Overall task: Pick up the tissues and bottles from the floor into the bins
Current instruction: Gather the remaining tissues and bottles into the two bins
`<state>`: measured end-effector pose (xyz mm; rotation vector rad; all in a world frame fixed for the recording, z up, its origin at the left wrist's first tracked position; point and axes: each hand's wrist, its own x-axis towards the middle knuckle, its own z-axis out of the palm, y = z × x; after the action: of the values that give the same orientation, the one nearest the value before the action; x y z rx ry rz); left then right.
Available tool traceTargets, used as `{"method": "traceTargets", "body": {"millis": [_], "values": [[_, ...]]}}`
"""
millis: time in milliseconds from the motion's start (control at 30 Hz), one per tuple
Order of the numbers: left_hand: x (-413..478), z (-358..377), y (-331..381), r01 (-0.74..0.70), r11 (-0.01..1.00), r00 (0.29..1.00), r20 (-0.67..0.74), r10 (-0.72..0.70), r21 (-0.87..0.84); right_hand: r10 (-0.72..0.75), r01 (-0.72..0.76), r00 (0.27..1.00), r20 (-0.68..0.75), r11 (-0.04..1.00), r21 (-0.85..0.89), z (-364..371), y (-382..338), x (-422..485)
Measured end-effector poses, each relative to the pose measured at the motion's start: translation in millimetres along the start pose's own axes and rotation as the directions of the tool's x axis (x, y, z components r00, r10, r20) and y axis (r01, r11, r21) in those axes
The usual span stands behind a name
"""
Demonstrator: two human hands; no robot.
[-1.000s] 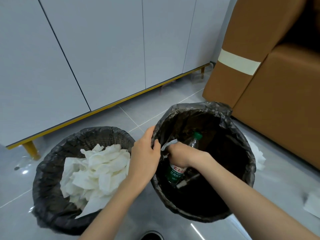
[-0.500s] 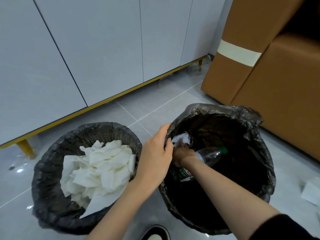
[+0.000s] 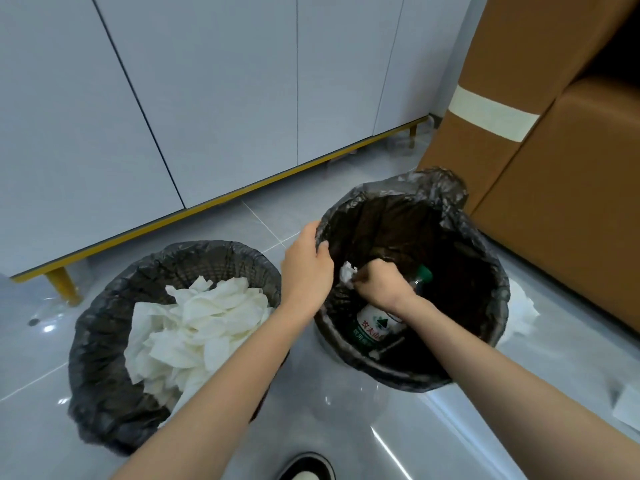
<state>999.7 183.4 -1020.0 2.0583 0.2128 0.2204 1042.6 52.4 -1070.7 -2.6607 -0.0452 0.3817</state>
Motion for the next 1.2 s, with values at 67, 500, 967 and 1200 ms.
{"method": "traceTargets", "body": {"millis": [67,500,967,1200], "values": [[9.8,4.9,0.1,0.090,0.996,0.996,-0.019,-0.091,-0.029,-0.037,0.039,0.999,-0.031,0.998,0.049,-17.7,-3.1,-4.5],[29.8,4.0,7.3,0.237,0.875,0.961,-0.026,-0.274,-0.422,-0.053,0.224,0.947,-0.316,0.816,0.534,-86.9,-24.2,-44.6],[-32.1,-114.1,-53.9,0.109,0.949,0.937,-0.288,-0.197,-0.296,-0.447,0.410,0.893,-0.043,0.772,0.486,-5.7,-119.2,-70.9],[-42.3,-116.1,-84.9,0.078,0.979,0.978,-0.207,-0.038,0.190,-0.504,0.504,0.863,-0.045,0.848,0.162,14.1,-121.8,-60.5]]}}
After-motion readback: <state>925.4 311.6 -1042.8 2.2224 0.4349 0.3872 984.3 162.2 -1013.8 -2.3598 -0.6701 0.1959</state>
